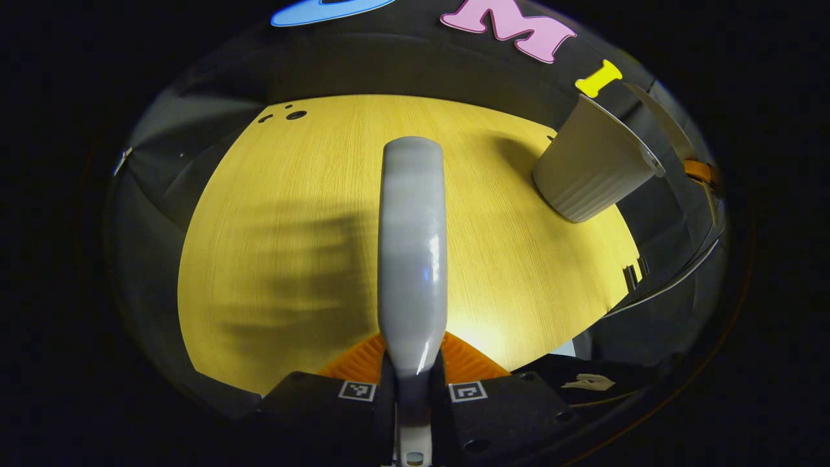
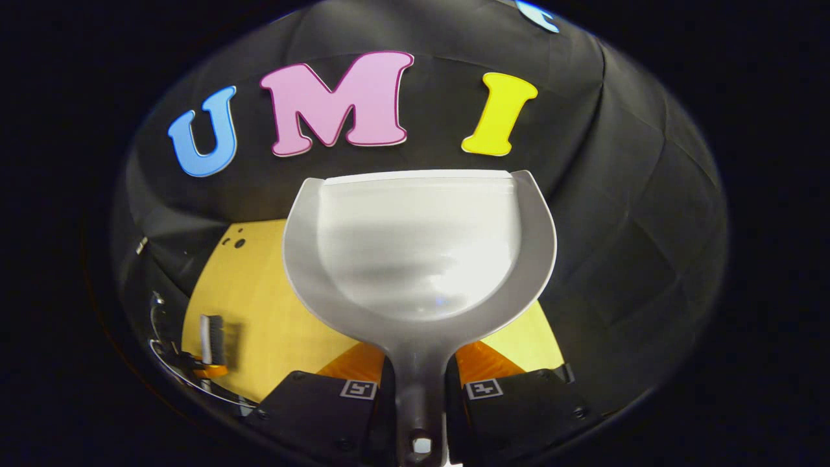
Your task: Pick up the small broom and dustpan from the desktop, sweep the trash into the dustpan with the broom, and then empty the trash into the garbage bin.
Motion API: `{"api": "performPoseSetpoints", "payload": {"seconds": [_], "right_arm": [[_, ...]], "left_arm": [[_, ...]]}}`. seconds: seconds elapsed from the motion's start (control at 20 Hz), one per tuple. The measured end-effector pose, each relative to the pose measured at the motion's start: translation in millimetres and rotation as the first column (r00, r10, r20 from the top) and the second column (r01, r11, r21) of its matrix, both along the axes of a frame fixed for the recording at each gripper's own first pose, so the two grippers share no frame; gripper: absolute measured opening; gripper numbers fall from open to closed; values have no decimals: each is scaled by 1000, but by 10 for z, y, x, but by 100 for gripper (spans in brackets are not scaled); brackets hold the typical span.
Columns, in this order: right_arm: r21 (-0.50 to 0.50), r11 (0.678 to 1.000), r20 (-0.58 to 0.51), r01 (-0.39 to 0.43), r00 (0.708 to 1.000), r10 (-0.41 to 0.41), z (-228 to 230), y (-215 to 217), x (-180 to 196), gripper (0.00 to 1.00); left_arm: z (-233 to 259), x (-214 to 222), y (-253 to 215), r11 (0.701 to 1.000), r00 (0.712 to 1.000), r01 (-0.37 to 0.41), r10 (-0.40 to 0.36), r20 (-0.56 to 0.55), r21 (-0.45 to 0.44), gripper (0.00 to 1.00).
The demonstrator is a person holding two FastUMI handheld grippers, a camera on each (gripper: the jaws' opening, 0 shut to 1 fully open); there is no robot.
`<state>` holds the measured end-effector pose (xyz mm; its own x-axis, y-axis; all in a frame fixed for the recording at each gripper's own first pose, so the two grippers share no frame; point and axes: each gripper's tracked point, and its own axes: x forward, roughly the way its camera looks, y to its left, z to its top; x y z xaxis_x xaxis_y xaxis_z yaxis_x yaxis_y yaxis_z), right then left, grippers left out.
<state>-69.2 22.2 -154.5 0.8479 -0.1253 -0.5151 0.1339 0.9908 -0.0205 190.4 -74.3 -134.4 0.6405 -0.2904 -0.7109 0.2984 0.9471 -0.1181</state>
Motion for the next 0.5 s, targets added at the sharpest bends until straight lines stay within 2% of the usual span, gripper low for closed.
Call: {"api": "performPoseSetpoints", "payload": {"seconds": [0.3, 0.5], "right_arm": [[79, 984, -10, -157, 987, 158, 3, 839, -292, 35], [121, 950, -58, -288, 953, 296, -247, 1497, -319, 34]], "left_arm": [[-96, -44, 28, 998, 998, -69, 69, -1, 13, 27], [-194, -31, 197, 994, 994, -111, 111, -6, 12, 27]]}}
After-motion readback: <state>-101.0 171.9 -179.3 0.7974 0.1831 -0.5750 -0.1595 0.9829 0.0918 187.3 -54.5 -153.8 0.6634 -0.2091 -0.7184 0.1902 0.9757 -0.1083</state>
